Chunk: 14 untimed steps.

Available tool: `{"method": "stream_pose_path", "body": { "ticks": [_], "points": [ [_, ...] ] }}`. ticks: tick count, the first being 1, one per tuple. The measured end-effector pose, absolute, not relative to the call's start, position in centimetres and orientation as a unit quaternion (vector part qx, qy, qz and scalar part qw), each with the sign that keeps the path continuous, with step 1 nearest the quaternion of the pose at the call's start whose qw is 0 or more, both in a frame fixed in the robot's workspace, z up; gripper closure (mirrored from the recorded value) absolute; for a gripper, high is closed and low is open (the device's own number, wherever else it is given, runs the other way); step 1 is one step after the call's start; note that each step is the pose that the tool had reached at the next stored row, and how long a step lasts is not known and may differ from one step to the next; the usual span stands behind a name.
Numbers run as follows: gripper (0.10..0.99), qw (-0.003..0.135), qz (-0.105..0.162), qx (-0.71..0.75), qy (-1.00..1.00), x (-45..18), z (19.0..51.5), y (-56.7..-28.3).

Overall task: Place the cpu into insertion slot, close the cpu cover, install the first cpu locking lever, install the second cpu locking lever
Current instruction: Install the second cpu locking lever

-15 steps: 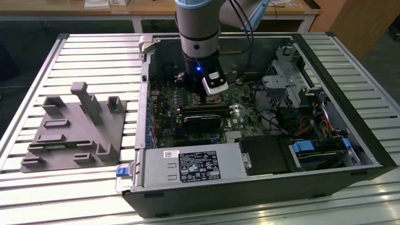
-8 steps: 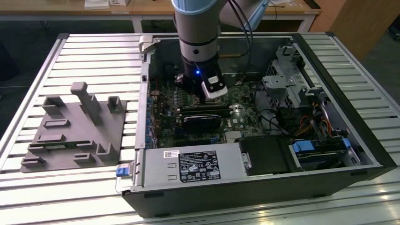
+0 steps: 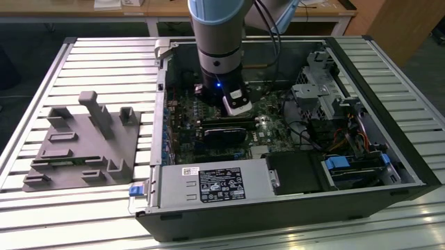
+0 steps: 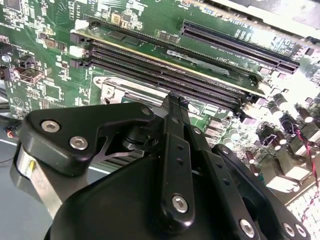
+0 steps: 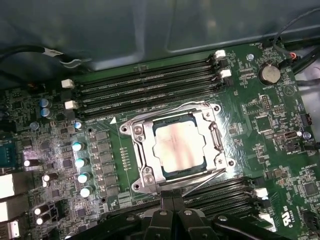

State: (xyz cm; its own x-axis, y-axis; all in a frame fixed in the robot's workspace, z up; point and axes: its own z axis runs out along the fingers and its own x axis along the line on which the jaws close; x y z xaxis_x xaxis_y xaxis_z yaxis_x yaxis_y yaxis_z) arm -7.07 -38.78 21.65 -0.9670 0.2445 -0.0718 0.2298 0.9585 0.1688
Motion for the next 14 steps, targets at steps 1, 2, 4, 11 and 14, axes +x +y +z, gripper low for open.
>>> {"method": "stream_pose_path", "body": {
  "ticks": [1,2,4,11,14],
  "points": [
    [0.980,0.045,0.084,0.120,0.988,-7.1,21.6,-38.9],
    [0.980,0.045,0.088,0.120,0.988,-7.2,21.6,-39.0],
    [0.980,0.044,0.095,0.121,0.987,-7.3,21.6,-39.3],
    [0.980,0.042,0.111,0.120,0.986,-8.1,21.1,-40.0],
    [0.980,0.041,0.116,0.120,0.985,-8.4,20.8,-40.0]
  ]
}}
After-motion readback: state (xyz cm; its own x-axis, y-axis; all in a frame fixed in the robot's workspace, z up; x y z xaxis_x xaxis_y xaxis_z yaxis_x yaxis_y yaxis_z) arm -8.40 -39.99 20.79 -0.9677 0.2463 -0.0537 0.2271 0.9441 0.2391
